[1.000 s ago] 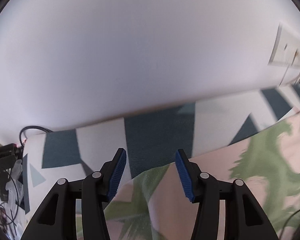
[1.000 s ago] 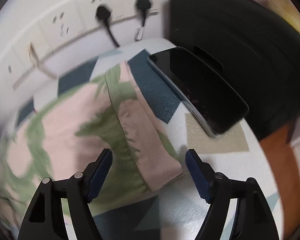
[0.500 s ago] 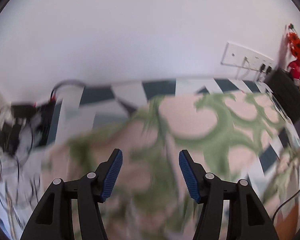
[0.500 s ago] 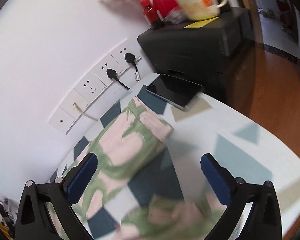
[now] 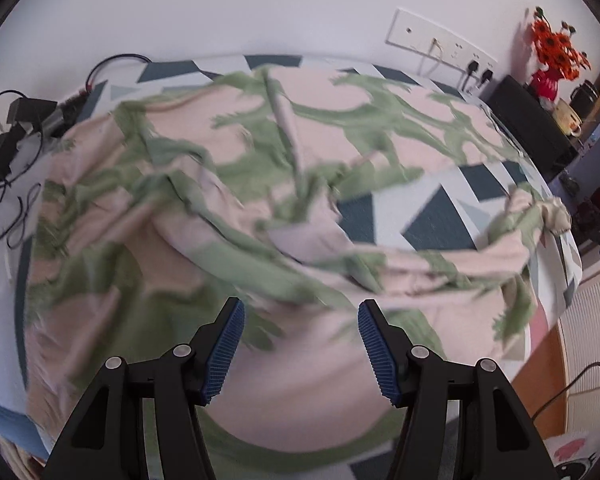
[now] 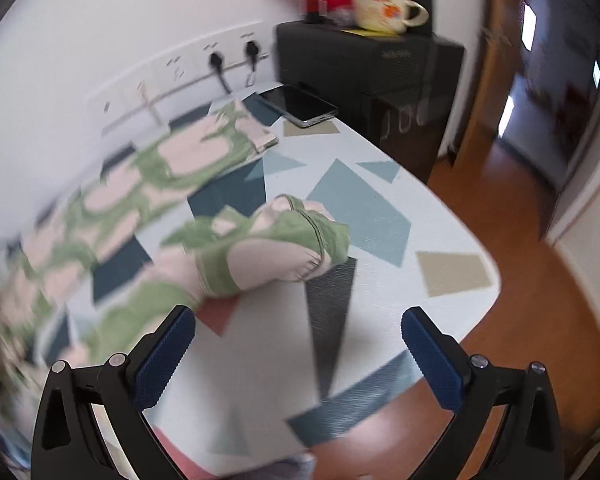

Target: Fold clothes

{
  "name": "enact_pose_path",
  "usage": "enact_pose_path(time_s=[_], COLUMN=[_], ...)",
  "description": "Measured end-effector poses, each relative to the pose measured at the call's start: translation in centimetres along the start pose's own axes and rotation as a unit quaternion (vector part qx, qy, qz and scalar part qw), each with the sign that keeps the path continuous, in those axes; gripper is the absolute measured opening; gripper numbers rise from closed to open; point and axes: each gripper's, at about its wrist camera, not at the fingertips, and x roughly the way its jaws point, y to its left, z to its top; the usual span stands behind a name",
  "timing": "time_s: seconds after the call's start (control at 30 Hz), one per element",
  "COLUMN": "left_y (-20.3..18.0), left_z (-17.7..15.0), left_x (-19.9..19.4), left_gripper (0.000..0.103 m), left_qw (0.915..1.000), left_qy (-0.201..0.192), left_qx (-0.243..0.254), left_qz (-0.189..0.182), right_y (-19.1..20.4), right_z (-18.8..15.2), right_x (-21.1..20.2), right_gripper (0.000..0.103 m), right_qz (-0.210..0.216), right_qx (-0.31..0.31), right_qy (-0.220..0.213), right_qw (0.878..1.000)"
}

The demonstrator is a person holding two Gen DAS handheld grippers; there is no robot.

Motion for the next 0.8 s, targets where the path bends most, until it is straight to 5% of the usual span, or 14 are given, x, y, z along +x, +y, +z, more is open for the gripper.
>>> enact_pose_path(time_s=[0.17,0.27,0.5,0.53,0.6,0.8], left_y=[-3.3,-5.0,-7.5,-7.1,-6.5,-6.4], left_z=[-2.5,-3.3,-3.2,-3.2,-3.3,-3.2], left_x=[1.7,3.1,5.0,5.1,5.3,5.1], left_gripper=[0.059,0.059,0.089,0.101,0.103,0.103], left_qw=[0.9988,0.9946,0.9738,0.9687,0.9593,0.9535], left_qy=[0.022,0.033,0.035,0.040,0.048,0.057], left_qx=[-0.015,-0.060,-0.156,-0.179,-0.216,-0.232], left_qz=[0.041,0.078,0.162,0.167,0.176,0.184], right_y=[1.4,1.2,-2.7,-2.8,-2.6,-1.1], right_z=[0.2,1.4,5.2,5.3,5.2,3.6], right_x=[2.7,4.7,8.5,9.0,9.8,11.4], right_gripper=[0.103,0.103,0.103,0.103,0.103,0.103], right_qz=[-0.009,0.020,0.094,0.092,0.090,0.098], right_qx=[-0.103,-0.133,-0.110,-0.118,-0.138,-0.188], right_qy=[0.006,0.011,0.024,0.030,0.043,0.062], right_qw=[0.995,0.991,0.989,0.988,0.985,0.975])
